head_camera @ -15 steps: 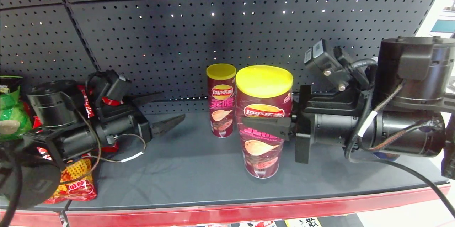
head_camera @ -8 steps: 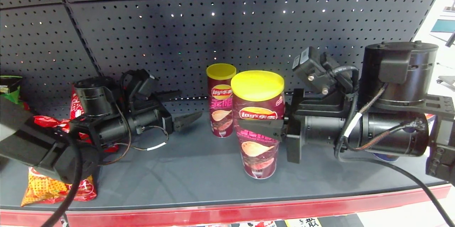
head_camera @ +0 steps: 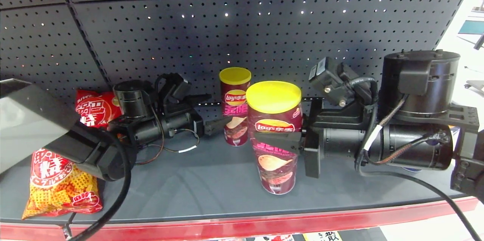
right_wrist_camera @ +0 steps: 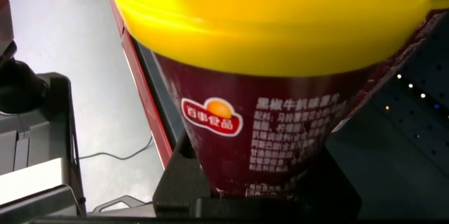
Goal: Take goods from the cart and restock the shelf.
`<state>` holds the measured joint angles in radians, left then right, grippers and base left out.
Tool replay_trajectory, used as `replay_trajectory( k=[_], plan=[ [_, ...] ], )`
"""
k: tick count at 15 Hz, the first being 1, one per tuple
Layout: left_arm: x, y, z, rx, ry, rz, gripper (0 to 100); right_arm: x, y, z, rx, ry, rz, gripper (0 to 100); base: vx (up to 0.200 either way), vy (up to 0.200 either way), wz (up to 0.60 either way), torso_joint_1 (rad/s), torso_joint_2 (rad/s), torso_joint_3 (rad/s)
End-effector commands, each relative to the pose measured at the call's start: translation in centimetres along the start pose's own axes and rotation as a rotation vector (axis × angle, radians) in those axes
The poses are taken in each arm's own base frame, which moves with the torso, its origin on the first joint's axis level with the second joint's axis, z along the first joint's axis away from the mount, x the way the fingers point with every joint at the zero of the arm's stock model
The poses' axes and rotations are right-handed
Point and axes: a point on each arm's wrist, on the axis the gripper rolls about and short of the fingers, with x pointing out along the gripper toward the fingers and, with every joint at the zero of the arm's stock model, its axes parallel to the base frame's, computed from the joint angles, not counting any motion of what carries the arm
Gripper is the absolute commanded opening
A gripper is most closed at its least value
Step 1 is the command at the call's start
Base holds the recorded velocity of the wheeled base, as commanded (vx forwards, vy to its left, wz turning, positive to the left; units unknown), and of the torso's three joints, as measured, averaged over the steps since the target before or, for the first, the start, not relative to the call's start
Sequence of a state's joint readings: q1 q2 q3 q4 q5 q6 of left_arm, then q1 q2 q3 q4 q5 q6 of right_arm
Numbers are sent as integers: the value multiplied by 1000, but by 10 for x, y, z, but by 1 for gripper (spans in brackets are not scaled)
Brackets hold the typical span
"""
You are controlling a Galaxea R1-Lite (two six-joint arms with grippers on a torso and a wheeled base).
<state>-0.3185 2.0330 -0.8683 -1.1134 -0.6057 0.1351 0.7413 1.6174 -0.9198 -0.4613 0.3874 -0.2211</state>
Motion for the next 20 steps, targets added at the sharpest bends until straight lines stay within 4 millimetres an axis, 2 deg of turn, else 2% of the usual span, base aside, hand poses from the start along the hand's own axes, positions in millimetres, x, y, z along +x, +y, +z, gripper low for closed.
replay_trajectory(
  k=[1, 3, 8, 14, 15, 20],
  plan=[
    [4, 1, -4, -3, 4, -3, 100, -1, 0, -2, 3, 7, 0, 0, 0, 0, 0, 0, 0, 0],
    [10, 5, -5, 2, -3, -3, 100, -1, 1, -4, 3, 10, 1, 0, 0, 0, 0, 0, 0, 0],
    [33, -4, -3, -7, -30, -45, 100, -2, 1, -5, 5, 14, 0, 0, 0, 0, 0, 0, 0, 0],
    [45, -3, -8, -8, -36, -54, 100, -7, 0, -10, 13, 27, -10, 0, 0, 0, 0, 0, 0, 0],
    [46, -3, -8, -7, -38, -53, 0, -8, 0, -11, 14, 28, -10, 0, 0, 0, 0, 0, 0, 0],
    [49, -3, -7, 0, -48, -52, 0, -8, 0, -11, 15, 30, -11, 0, 0, 0, 0, 0, 0, 0]
  ],
)
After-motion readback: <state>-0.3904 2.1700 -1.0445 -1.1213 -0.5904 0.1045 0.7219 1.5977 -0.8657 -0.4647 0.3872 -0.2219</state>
